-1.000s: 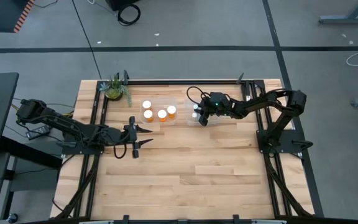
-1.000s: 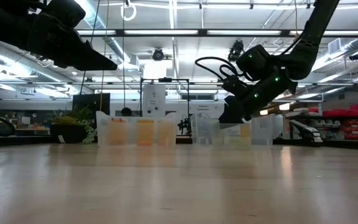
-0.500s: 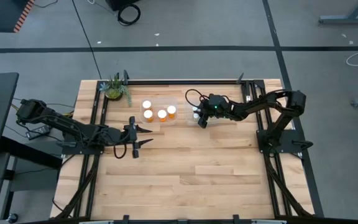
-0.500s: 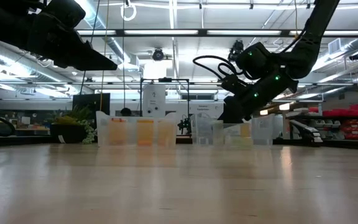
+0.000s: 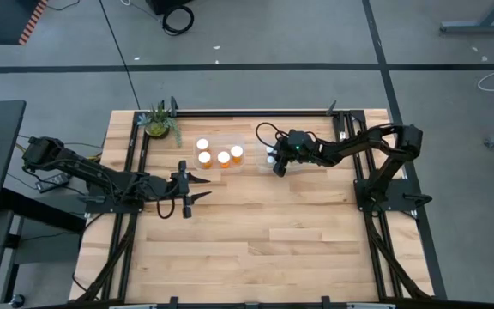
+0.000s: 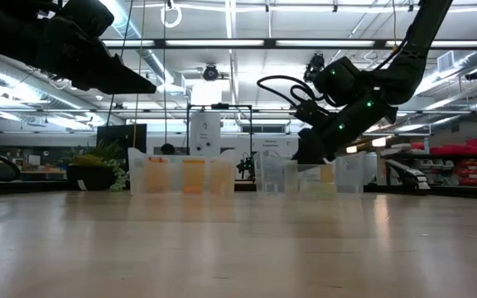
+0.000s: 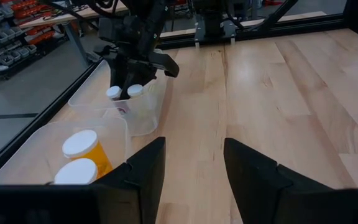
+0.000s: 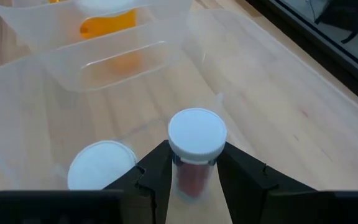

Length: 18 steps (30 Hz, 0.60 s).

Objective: Pick and place medicine bottles into bin by pill shape (circle, oval)
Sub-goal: Put the small blue pill bottle into the right transparent bin

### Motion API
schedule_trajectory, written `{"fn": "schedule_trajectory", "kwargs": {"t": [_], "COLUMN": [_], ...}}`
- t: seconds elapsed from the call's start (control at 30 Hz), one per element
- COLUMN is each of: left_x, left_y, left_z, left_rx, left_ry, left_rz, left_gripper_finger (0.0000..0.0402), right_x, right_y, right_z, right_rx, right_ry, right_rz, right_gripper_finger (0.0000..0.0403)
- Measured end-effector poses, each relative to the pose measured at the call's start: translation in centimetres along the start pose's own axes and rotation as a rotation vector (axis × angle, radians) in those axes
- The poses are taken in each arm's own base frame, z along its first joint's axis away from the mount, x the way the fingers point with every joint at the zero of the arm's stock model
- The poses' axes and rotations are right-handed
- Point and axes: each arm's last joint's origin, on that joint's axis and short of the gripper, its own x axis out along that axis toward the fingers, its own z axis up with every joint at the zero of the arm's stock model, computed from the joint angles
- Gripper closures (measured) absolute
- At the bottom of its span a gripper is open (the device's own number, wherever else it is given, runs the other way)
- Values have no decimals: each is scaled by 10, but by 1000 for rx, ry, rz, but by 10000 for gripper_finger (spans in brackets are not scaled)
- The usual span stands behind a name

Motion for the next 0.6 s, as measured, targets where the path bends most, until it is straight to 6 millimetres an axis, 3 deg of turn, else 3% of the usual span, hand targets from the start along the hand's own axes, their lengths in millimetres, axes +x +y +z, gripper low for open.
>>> {"fn": "schedule_trajectory", "kwargs": {"t": [0.2, 0.47, 0.6], "left_x": [0, 0, 0], "left_y": [0, 0, 0], "left_z": [0, 0, 0], "left_rx": [0, 0, 2], "left_ry": [0, 0, 3], "left_rz": [0, 0, 0], "left_gripper_finger": [230, 230, 230], "right_x": [0, -1, -10], "right_y": [0, 0, -1], "right_z": [-2, -3, 3], "right_rx": [-2, -3, -5], "right_ry": [25, 41, 67], "right_rz": [0, 0, -3], "right_gripper_finger": [267, 218, 205]}}
